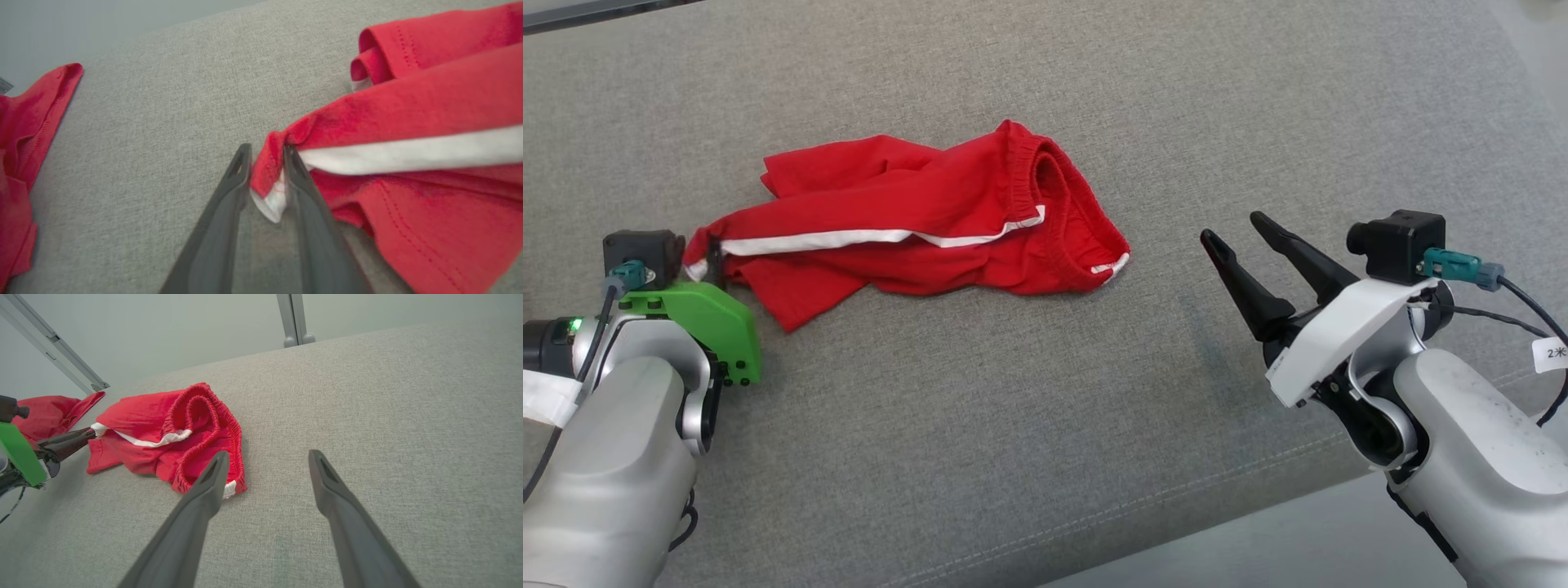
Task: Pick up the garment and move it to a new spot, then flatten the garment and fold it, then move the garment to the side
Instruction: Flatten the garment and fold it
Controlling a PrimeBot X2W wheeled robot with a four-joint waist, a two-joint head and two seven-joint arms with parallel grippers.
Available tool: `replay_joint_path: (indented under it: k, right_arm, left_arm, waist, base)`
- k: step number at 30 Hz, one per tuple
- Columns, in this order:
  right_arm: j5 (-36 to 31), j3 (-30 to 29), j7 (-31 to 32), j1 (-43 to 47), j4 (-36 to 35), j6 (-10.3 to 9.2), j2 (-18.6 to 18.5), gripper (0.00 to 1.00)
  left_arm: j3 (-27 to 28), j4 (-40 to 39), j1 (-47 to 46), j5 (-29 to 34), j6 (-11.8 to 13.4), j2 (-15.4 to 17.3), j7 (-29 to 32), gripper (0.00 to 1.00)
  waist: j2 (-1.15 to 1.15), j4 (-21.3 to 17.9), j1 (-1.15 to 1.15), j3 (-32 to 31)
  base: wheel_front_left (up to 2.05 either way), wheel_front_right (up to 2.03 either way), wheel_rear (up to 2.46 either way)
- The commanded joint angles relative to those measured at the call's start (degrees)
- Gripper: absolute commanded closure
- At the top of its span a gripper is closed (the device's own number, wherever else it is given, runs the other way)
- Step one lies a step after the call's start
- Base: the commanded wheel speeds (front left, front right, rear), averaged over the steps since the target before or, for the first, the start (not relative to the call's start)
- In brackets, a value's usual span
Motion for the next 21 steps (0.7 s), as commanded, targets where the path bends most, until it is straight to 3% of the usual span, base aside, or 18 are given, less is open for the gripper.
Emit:
replay_joint_path:
  k: [1, 8, 14, 21]
  right_arm:
    - [0.23, 0.13, -0.51, -0.72, 0.33, -0.02, -0.15, 0.00]
    - [0.85, 0.15, -1.95, -0.03, 1.94, -0.02, -1.11, 0.00]
    - [0.36, -0.91, -3.29, 2.08, 3.16, -0.02, -2.31, 0.00]
    - [-0.82, -2.47, -3.35, 4.91, 4.04, -0.02, -3.06, 0.00]
  left_arm:
    - [0.00, 0.53, -1.23, 0.32, -0.14, -0.04, -0.75, 0.00]
    - [-0.46, 0.90, -1.97, 0.95, -0.58, -1.37, -4.02, 0.00]
    - [0.00, -2.93, 2.69, 0.13, -0.12, -2.20, -6.30, 0.00]
    - [1.26, -13.86, 11.89, 0.40, 3.45, -1.57, -7.52, 0.00]
  waist:
    - [0.00, 0.39, 0.00, 0.04]
    - [0.00, 2.94, 0.00, -1.91]
    - [0.00, 5.69, 0.00, -4.85]
    - [0.00, 8.40, 0.00, -7.52]
  base:
    - [0.00, 0.00, 0.00]
    - [0.00, 0.00, 0.00]
    - [0.00, 0.00, 0.00]
    - [0.00, 0.00, 0.00]
